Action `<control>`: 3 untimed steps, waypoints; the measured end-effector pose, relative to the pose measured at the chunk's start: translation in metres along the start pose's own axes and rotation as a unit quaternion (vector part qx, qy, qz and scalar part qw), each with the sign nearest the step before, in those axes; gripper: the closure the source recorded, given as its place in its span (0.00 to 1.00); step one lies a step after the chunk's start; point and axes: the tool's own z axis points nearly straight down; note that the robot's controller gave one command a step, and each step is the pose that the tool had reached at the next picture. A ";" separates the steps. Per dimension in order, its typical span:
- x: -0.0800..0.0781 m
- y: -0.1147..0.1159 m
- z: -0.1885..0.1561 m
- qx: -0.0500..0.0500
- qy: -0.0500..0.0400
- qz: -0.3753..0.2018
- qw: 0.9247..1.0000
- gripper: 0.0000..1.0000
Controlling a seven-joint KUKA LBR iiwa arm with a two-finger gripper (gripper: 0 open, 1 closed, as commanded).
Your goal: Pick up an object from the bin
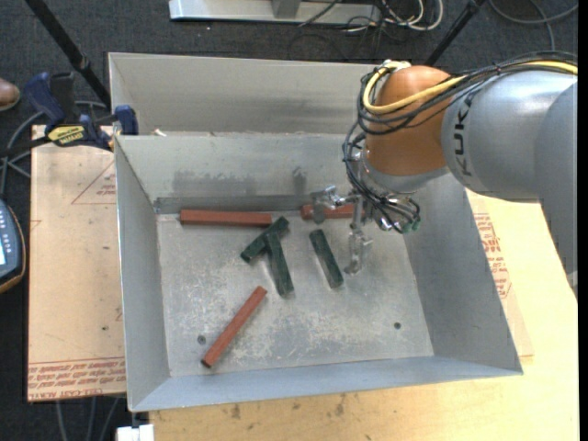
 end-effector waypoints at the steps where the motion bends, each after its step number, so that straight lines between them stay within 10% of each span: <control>1: 0.008 -0.010 0.002 0.000 0.002 -0.090 0.996 0.00; 2: 0.008 -0.011 0.031 0.000 0.001 -0.203 0.979 0.00; 3: 0.007 -0.011 0.030 0.000 0.001 -0.202 0.979 0.00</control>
Offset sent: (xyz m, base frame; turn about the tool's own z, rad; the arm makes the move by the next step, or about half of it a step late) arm -0.0046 -0.0131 -0.0020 -0.1842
